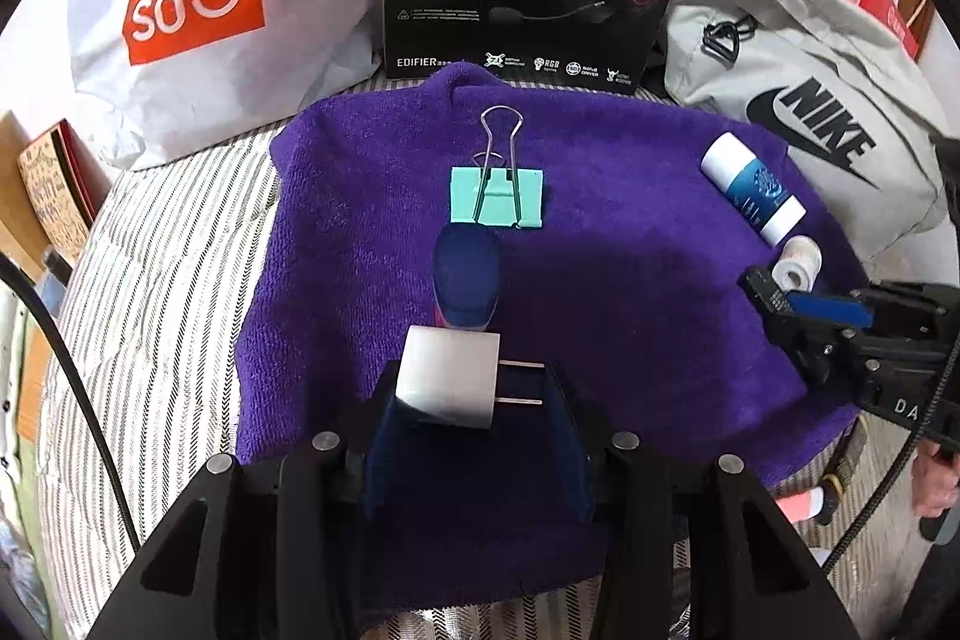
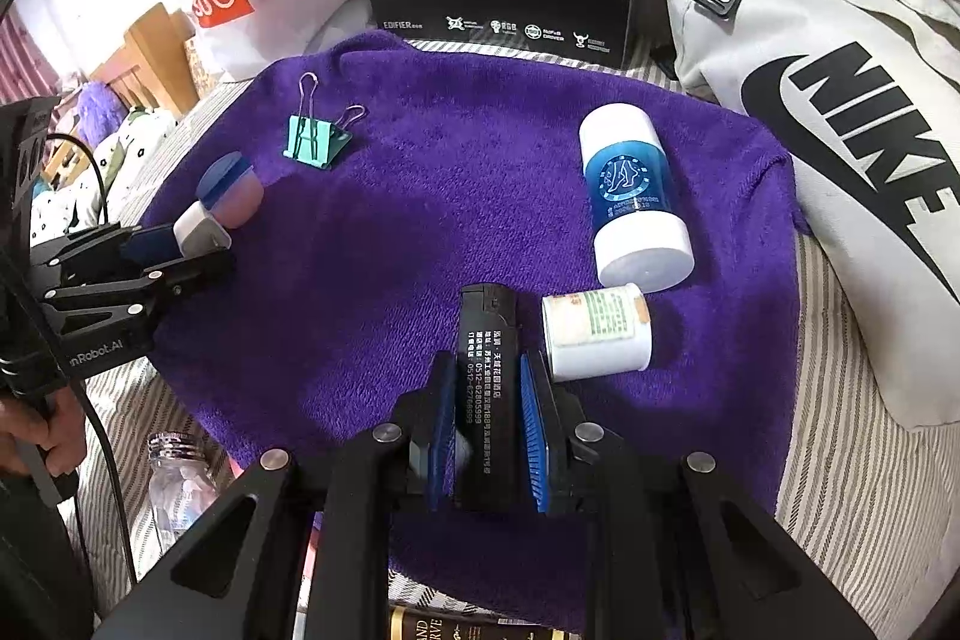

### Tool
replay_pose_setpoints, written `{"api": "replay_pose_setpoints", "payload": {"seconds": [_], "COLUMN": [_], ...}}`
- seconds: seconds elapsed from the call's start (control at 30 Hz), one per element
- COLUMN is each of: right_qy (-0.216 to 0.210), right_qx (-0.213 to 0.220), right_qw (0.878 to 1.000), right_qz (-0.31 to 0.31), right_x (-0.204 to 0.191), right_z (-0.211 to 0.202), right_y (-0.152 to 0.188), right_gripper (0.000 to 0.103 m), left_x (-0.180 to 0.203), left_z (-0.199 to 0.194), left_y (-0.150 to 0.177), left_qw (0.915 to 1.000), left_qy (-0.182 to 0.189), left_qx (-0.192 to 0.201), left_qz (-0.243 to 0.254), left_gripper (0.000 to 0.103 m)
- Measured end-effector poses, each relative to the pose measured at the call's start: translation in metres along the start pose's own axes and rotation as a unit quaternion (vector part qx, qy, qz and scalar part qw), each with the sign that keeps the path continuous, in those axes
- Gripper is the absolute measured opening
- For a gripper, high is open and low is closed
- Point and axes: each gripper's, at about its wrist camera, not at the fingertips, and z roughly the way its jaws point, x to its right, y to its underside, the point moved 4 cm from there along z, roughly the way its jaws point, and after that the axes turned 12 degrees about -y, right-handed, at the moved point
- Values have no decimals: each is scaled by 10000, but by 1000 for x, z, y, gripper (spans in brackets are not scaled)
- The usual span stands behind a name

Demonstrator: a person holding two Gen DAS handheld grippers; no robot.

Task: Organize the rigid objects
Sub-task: 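Place the plug adapter on the towel with the left tool while the right tool sets the case there, then grasp the clear pill bottle with the left tool while the right tool reaches for the gold-and-black tube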

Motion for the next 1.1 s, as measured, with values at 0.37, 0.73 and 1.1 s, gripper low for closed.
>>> {"api": "replay_pose_setpoints", "payload": {"seconds": [0.37, 0.73, 1.1], "right_qy": [-53, 66, 67], "right_qx": [-171, 249, 686], "right_qw": [9998, 9990, 9951], "right_qz": [72, 361, 705], "right_x": [2, 5, -7], "right_z": [-5, -55, -117], "right_y": [5, 23, 85], "right_gripper": [37, 46, 49], "left_x": [5, -2, 41], "left_z": [-5, -40, -71], "left_y": [5, 17, 69], "left_qw": [9998, 9996, 9995], "left_qy": [-70, -5, 157], "left_qx": [-183, -119, -194], "left_qz": [72, -243, -171], "left_gripper": [48, 55, 56]}}
